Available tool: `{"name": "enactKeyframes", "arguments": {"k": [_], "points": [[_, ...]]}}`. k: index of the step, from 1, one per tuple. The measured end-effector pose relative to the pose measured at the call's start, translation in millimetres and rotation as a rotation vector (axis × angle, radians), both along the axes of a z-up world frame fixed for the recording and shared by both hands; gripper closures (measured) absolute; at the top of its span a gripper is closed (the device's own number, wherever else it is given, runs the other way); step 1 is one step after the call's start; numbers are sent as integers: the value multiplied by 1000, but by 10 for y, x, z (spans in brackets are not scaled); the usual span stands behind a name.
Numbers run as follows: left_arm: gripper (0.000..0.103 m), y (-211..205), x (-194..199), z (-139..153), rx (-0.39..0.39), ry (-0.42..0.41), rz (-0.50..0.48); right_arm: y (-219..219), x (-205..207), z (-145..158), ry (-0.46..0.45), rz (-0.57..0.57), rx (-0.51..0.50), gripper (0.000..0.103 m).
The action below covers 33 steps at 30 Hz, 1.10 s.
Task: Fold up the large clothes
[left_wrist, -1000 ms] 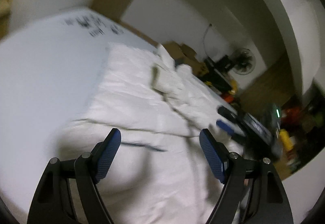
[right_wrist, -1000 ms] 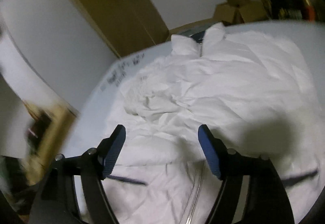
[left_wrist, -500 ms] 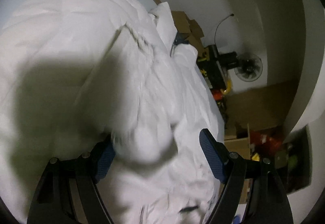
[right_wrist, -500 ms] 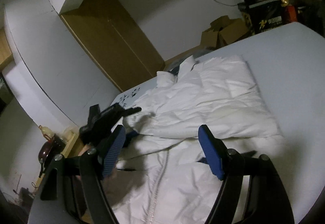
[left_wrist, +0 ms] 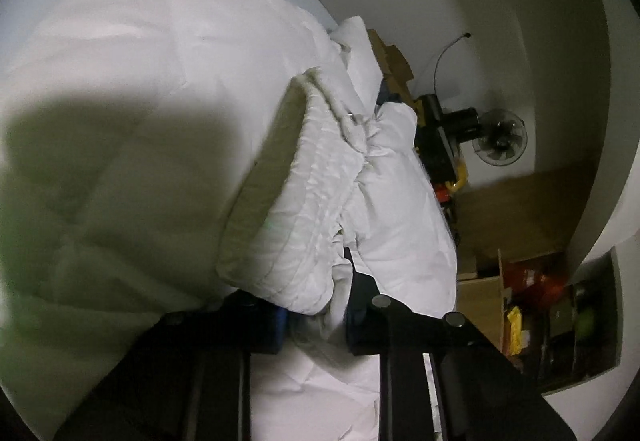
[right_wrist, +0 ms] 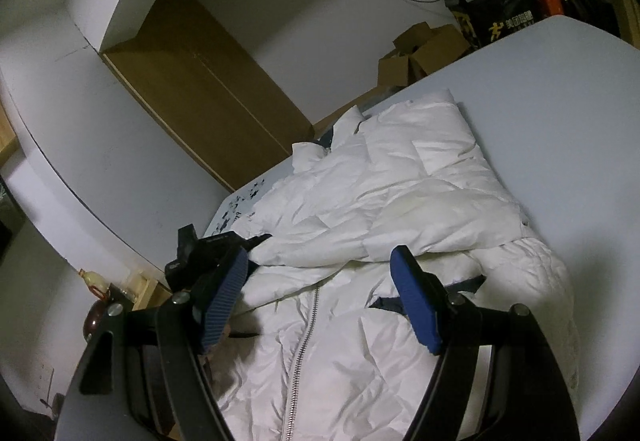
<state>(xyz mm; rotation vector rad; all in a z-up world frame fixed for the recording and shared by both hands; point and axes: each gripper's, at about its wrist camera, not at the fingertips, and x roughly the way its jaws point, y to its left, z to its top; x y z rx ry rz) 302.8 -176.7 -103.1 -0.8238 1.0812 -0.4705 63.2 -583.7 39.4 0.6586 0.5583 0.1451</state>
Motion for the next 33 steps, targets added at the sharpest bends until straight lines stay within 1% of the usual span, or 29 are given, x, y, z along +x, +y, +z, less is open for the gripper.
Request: {"name": "enactKeyframes", "arguments": {"k": [3, 5, 6, 7, 8, 9, 10, 11, 12, 14, 16, 17, 18, 19, 20, 21, 22, 23, 24, 25, 26, 27, 29, 31, 33], "points": [[87, 42, -104, 106, 37, -48, 35, -8, -64, 64, -14, -7, -5, 28], [86, 112, -114, 100, 40, -53, 70, -25, -116, 108, -30, -14, -10, 28], [82, 153, -94, 66, 44, -37, 83, -30, -141, 125, -34, -17, -15, 28], [81, 178, -69, 12, 33, -13, 77, -36, -159, 132, -35, -20, -24, 28], [80, 173, -27, -52, 6, 29, 48, -40, -173, 127, -30, -24, -38, 28], [80, 165, 4, -98, -18, 63, 18, -51, -174, 106, -12, -28, -51, 28], [80, 171, 19, -103, -40, 85, -1, -71, -173, 65, 17, -25, -57, 24], [77, 185, 19, -91, -57, 109, -20, -89, -176, 28, 36, -18, -57, 17], [77, 214, -16, -56, -76, 118, -36, -137, -190, -35, 72, -2, -51, 15], [75, 324, -183, 104, -97, 80, -50, -255, -244, -134, 123, 7, -29, 13], [65, 424, -404, 292, -95, 20, -80, -413, -324, -230, 176, -2, 13, 13], [54, 513, -559, 396, -86, -16, -97, -515, -376, -288, 204, -4, 47, 13], [38, 619, -751, 511, -66, -56, -115, -638, -453, -345, 223, -13, 91, 13], [31, 716, -922, 598, -39, -85, -132, -740, -525, -396, 242, -21, 126, 13], [20, 837, -1116, 675, -21, -119, -151, -845, -607, -465, 280, -22, 151, 13], [15, 987, -1324, 719, -4, -141, -168, -911, -672, -530, 323, -22, 153, 13], [15, 1126, -1505, 729, 32, -142, -181, -940, -717, -579, 357, -24, 138, 13], [15, 1236, -1627, 712, 52, -130, -189, -965, -769, -639, 398, -28, 111, 13], [15, 1380, -1774, 661, 77, -97, -184, -1000, -820, -719, 446, -29, 89, 13], [15, 1503, -1902, 601, 100, -60, -173, -1045, -872, -816, 491, -28, 93, 13], [15, 1645, -2012, 515, 108, -21, -164, -1087, -915, -909, 526, -18, 118, 13], [15, 1774, -2115, 430, 118, 14, -156, -1117, -938, -968, 545, -8, 143, 13], [15, 1969, -2256, 305, 163, 79, -130, -1180, -985, -1075, 568, 0, 185, 13], [15, 2117, -2362, 192, 189, 96, -93, -1203, -985, -1125, 560, 24, 208, 13], [15, 2171, -2348, 88, 183, 112, -82, -1212, -981, -1196, 570, 13, 218, 13]]}}
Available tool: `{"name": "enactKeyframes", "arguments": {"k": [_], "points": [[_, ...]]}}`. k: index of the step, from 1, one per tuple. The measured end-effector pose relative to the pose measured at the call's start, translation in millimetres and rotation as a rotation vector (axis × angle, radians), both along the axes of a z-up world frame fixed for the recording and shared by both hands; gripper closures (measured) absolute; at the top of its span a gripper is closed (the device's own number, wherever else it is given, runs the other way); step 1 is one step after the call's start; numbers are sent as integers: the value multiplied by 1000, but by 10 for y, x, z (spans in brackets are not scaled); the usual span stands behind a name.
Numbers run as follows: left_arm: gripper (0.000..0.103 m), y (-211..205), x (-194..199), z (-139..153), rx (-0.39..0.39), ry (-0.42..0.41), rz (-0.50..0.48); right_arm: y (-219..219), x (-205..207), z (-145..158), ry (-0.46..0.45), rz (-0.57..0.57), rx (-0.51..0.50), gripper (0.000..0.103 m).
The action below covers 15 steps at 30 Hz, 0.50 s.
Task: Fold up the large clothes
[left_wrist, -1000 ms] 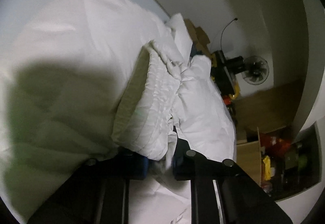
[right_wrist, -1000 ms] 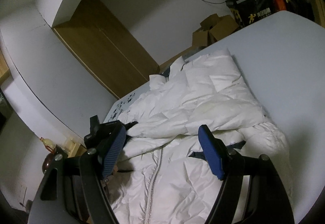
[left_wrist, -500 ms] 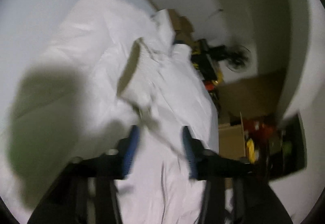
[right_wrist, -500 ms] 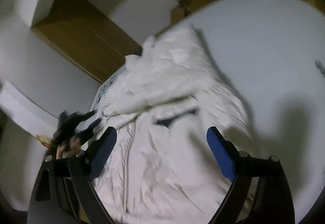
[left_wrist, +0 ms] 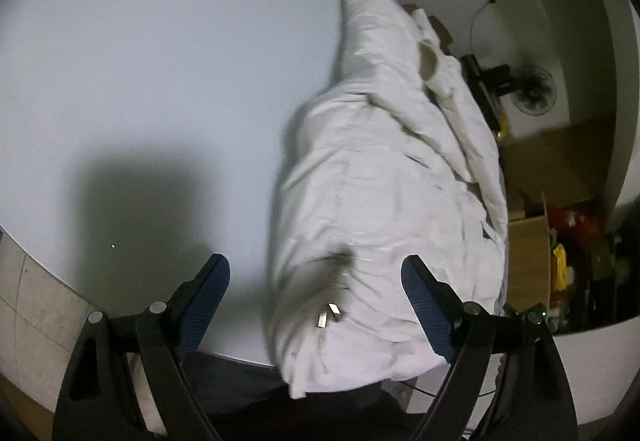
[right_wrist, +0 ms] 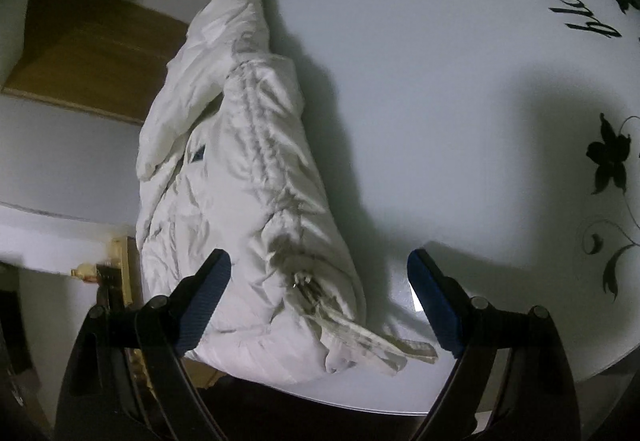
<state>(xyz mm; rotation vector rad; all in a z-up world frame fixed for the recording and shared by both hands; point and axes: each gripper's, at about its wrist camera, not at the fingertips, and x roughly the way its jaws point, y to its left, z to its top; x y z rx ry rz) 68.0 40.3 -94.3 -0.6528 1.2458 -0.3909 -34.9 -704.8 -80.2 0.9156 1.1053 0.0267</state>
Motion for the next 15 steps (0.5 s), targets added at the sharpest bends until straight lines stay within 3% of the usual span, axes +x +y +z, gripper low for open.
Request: {"name": "enactKeyframes", "arguments": {"k": [5, 8, 9, 10, 15], "points": [[14, -150, 152, -247, -115, 24, -106, 125, 40, -38, 7, 56, 10, 13], [12, -297, 250, -244, -121, 17, -157, 228, 63, -77, 4, 88, 24, 13], [3, -354, 283, -245, -134, 13, -180, 252, 71, -97, 3, 93, 26, 13], [0, -399, 309, -244, -153, 11, -200, 273, 93, -81, 2, 96, 29, 13], [0, -517, 385, -241, -170, 15, -219, 331, 267, -111, -13, 141, 112, 12]]}}
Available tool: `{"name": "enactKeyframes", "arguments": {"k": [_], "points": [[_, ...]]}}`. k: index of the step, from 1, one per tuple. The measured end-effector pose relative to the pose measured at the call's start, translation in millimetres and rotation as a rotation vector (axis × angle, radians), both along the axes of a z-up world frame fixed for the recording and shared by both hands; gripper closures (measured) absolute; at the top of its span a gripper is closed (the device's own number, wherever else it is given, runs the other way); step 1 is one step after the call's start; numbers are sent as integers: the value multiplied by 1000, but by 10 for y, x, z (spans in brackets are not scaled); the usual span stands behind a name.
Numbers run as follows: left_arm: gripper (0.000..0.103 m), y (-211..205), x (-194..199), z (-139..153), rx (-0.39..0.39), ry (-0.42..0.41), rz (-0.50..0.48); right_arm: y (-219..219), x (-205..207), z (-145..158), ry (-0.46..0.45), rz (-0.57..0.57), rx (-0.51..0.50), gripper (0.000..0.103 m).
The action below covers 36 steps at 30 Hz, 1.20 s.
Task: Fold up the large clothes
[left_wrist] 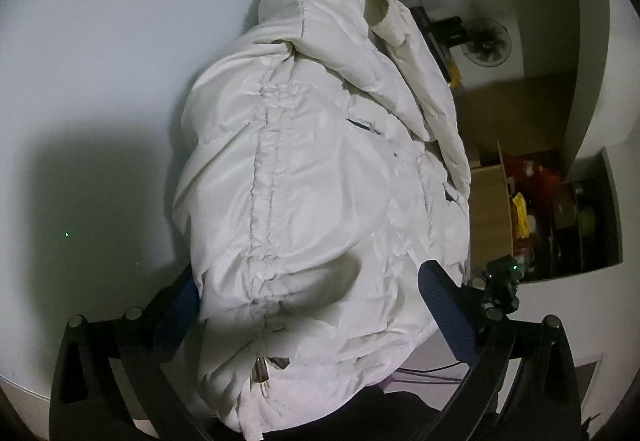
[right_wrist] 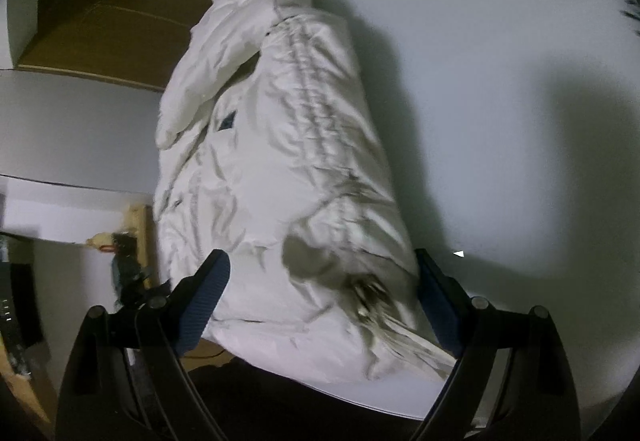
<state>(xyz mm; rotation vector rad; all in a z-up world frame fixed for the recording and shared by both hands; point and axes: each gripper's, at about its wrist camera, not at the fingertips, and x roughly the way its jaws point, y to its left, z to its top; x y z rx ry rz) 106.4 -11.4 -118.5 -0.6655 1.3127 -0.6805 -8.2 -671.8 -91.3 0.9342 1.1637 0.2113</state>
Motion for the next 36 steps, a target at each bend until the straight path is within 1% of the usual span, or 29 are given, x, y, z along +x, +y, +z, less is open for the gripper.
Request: {"name": "enactKeyframes", "arguments": {"k": [3, 4, 7, 10, 11, 12, 13, 14, 15, 16, 17, 19, 21, 23, 27, 31, 34, 36], "points": [[1, 6, -39, -29, -38, -3, 32, -47, 78, 9, 0, 4, 53, 11], [1, 22, -43, -38, -50, -4, 43, -37, 155, 79, 0, 4, 71, 11], [2, 26, -49, -52, -80, -8, 74, -4, 193, 56, -5, 18, 111, 11], [2, -30, -39, -39, -68, -16, 57, 58, 196, 72, -13, 44, 106, 11], [7, -65, -22, -38, -64, -13, 53, 97, 214, 81, -20, 54, 98, 12], [23, -94, -2, -49, -59, -4, 47, 114, 209, 86, -24, 56, 90, 13], [35, -89, 8, -63, -49, 5, 44, 143, 218, 88, -29, 53, 76, 22], [60, -95, 28, -99, -31, 18, 44, 173, 226, 70, -20, 57, 49, 49], [73, -101, 46, -157, -24, 38, 42, 197, 221, 27, 7, 58, 11, 66], [74, -81, 54, -212, -49, 53, 43, 192, 201, 0, 10, 49, 7, 77], [76, -61, 53, -243, -69, 61, 47, 196, 184, -5, -4, 42, 9, 79], [79, -47, 31, -254, -67, 62, 54, 208, 133, 24, -16, 35, -27, 81], [84, -62, -2, -225, -39, 37, 58, 244, 92, 49, -24, 24, -52, 83], [86, -105, -26, -185, -11, 13, 47, 287, 49, 81, -52, 20, -63, 86], [89, -112, -69, -117, 1, 9, 35, 310, -100, 113, -84, 6, 13, 87], [90, 69, -134, -75, 3, 12, 34, 382, -313, 100, -85, 23, 82, 88], [90, 184, -207, -64, -10, 30, 39, 441, -477, 88, -79, 26, 123, 88], [90, 265, -235, -56, -37, 55, 51, 453, -582, 95, -82, 17, 151, 88]]}}
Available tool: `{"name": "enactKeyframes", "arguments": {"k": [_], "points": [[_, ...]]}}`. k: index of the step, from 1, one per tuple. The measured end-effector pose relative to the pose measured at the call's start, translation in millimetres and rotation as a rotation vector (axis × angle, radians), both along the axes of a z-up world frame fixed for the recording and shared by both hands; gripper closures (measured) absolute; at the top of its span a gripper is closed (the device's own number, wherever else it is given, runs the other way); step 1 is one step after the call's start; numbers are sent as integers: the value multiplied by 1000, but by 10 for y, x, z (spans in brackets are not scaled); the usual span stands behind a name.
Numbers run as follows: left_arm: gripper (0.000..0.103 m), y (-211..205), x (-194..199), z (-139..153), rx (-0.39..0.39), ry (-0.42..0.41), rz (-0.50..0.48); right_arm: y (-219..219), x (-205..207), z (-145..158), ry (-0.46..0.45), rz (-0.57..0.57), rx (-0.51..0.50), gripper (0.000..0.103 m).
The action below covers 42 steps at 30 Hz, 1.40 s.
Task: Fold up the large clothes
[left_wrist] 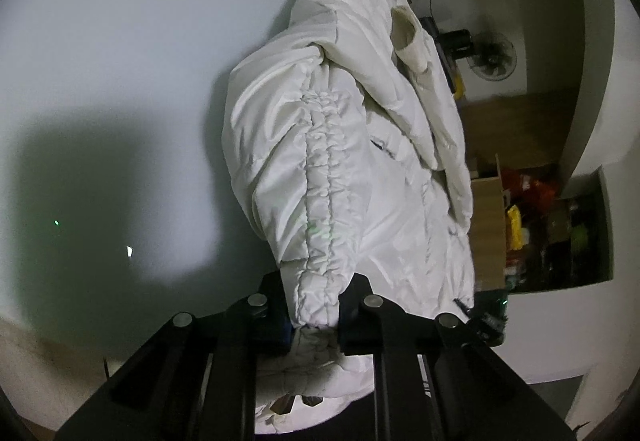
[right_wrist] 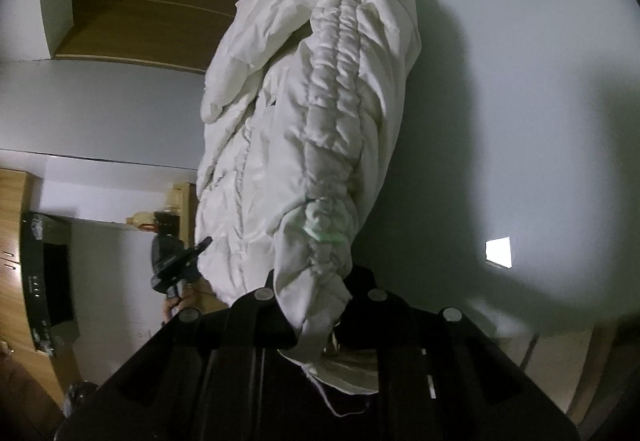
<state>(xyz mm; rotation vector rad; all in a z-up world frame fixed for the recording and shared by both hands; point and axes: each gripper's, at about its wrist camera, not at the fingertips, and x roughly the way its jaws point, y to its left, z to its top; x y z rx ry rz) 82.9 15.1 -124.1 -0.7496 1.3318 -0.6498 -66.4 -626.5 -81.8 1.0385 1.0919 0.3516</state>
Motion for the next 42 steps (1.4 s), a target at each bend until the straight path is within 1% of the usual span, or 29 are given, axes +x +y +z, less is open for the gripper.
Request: {"name": "enactKeyframes", "arguments": {"k": [1, 4, 5, 7, 9, 11, 14, 17, 19, 22, 23, 24, 25, 27, 28, 30, 32, 33, 35, 38, 41, 42], "points": [[90, 24, -2, 21, -20, 11, 2, 13, -47, 25, -5, -4, 26, 88], [90, 119, -12, 270, -93, -11, 5, 21, -150, 267, -75, -6, 71, 88], [90, 159, 1, 363, -111, -26, 7, 29, -169, 411, -107, -1, 73, 88], [89, 216, 29, 654, -152, -79, 11, 12, -182, 613, -157, 2, 84, 88], [89, 254, 75, 855, -167, -115, 15, -15, -121, 823, -192, 8, 95, 88], [89, 289, 142, 1009, -200, -138, 20, -46, -76, 948, -212, 8, 99, 88], [89, 347, 336, 1160, -265, -123, 34, -146, 42, 1141, -236, -6, 99, 89], [88, 324, 525, 1281, -314, -89, 54, -248, 225, 1333, -254, -22, 105, 89], [88, 266, 815, 1378, -347, -62, 74, -340, 453, 1448, -271, -23, 116, 89], [88, 50, 1310, 1498, -341, -40, 94, -458, 1006, 1530, -256, -28, 129, 89], [88, -38, 1573, 1494, -340, -17, 105, -504, 1211, 1521, -244, -28, 139, 89], [88, -99, 1722, 1465, -337, 3, 109, -569, 1516, 1510, -226, -23, 135, 89], [88, -181, 1937, 1418, -330, 26, 115, -609, 1687, 1472, -210, -26, 134, 89], [86, -379, 2408, 1259, -296, 87, 132, -742, 2226, 1313, -154, -32, 145, 89], [86, -468, 2609, 1143, -275, 122, 141, -786, 2424, 1213, -127, -46, 155, 89], [86, -616, 2955, 857, -216, 179, 166, -919, 2848, 910, -43, -68, 154, 89], [86, -731, 3237, 574, -162, 233, 183, -977, 3111, 649, 24, -96, 165, 89], [86, -771, 3345, 490, -152, 250, 189, -1027, 3253, 467, 61, -107, 169, 89], [86, -832, 3510, 259, -142, 286, 184, -1088, 3379, 235, 97, -118, 187, 89], [84, -871, 3607, 108, -161, 300, 191, -1167, 3492, 50, 97, -130, 220, 88], [84, -924, 3749, 18, -186, 317, 166, -1233, 3548, -87, 102, -164, 272, 88], [84, -914, 3747, -63, -199, 332, 163, -1243, 3574, -136, 102, -167, 286, 88]]}}
